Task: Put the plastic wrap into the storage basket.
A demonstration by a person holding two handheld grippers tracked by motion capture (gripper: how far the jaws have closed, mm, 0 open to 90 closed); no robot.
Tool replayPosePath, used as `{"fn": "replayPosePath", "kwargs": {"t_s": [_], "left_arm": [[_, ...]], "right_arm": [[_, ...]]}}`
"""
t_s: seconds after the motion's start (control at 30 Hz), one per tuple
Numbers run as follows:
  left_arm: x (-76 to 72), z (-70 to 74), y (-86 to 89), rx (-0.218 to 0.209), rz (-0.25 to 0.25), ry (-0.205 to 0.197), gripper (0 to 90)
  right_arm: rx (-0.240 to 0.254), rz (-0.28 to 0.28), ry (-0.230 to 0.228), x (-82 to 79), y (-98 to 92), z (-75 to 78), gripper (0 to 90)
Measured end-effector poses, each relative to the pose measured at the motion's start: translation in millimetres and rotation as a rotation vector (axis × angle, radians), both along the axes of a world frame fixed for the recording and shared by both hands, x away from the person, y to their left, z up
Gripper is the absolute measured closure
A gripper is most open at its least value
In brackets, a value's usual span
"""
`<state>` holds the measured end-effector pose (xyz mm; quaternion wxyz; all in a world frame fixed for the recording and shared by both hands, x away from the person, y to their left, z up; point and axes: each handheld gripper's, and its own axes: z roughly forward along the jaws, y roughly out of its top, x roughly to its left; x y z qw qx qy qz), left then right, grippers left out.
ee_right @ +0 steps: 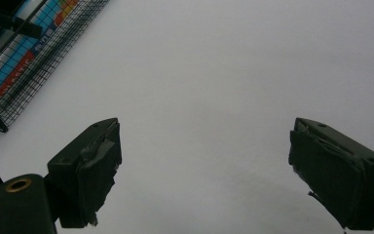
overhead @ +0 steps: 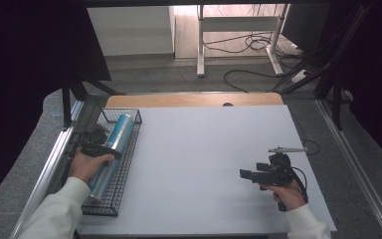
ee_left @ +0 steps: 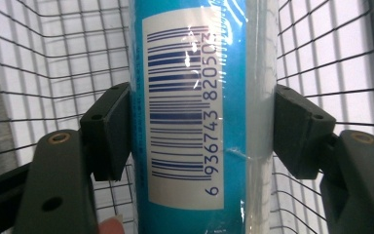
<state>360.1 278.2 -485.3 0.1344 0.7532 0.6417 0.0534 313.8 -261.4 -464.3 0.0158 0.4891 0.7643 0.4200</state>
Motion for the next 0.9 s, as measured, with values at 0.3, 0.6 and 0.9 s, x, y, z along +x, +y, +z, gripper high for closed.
{"fn": "replayPosePath", "kwargs": {"t_s": [0.3,0.6,0.9], "left_arm": [[-11.3,18.8,-4.8,0.015,0.048,-0.139,16.6],[-46.8,54.7,-2.6,-0.202,-0.011,-0.335,16.2],[-91.1,66.2,-28.0,-0.308,-0.149,-0.468,17.2]], "right_arm": [[-0.008,0.013,-0.01,-2.4,0.6,1.5,12.1],[-0.006,0.023,-0.017,-2.9,0.8,2.2,12.1],[-0.027,0.06,-0.048,-5.1,5.6,1.4,12.0]]}}
